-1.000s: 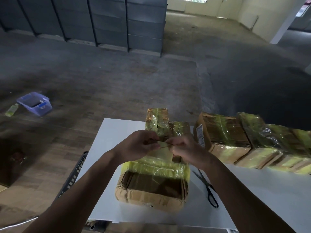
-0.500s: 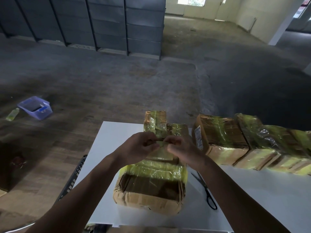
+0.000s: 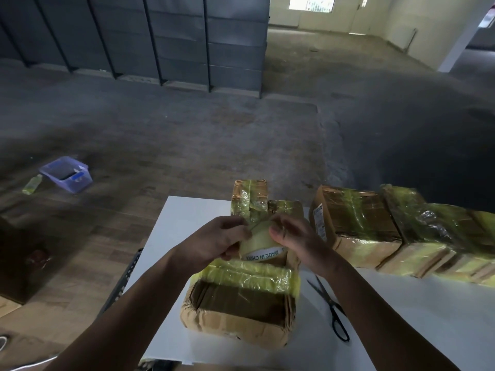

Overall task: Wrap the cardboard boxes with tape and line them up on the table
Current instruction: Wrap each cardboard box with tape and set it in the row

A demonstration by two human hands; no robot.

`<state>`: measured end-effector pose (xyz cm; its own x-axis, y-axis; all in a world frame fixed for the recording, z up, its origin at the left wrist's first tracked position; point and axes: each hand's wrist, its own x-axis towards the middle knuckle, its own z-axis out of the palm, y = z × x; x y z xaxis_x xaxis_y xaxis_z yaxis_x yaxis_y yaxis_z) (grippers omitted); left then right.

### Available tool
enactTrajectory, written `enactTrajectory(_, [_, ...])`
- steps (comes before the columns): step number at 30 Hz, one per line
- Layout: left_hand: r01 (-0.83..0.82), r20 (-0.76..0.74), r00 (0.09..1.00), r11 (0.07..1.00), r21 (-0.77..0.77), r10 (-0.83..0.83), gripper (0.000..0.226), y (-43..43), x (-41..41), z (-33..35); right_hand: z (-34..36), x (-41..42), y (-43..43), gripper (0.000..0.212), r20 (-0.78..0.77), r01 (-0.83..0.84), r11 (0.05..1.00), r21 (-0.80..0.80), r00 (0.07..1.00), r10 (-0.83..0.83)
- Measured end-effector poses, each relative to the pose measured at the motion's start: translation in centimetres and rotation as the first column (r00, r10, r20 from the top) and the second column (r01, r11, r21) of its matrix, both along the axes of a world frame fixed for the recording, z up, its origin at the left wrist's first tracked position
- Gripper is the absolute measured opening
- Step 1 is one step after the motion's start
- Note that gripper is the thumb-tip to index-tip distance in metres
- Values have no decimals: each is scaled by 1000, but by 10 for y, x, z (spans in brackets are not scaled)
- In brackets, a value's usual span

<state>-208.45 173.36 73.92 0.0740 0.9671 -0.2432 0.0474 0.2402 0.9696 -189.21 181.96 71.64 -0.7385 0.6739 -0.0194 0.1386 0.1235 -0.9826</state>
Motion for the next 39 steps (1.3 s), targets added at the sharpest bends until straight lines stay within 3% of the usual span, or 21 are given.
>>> enactTrajectory(4, [-12, 109, 994, 1000, -23, 15, 16, 1, 3, -7, 1, 2, 2, 27, -9, -21, 1000, 13, 1000, 21])
enactTrajectory(8, [-34, 122, 992, 999, -26, 37, 6, 1, 5, -10, -1, 3, 3, 21, -22, -26, 999, 24, 999, 27])
enactTrajectory(13, [-55, 147, 988, 998, -19, 57, 7, 0, 8, -11, -1, 3, 4, 30, -32, -23, 997, 71, 999, 25])
enactTrajectory(17, [-56, 157, 986, 998, -25, 59, 21, 1, 10, -14, 0, 3, 5, 23, -33, -40, 998, 54, 999, 42])
enactTrajectory(32, [-17, 267, 963, 998, -66, 34, 13, -4, 9, -8, -1, 6, 8, 24, -52, -53, 998, 36, 997, 55])
enactTrajectory(36, [-7, 367, 930, 997, -72, 33, 7, -6, 12, -7, -6, 2, 10, 29, -90, 48, 998, -31, 995, -51])
enactTrajectory(39, [-132, 481, 858, 982, -132, 180, 10, -3, 22, -10, -15, -4, 9, 41, -244, 101, 977, -187, 959, -146])
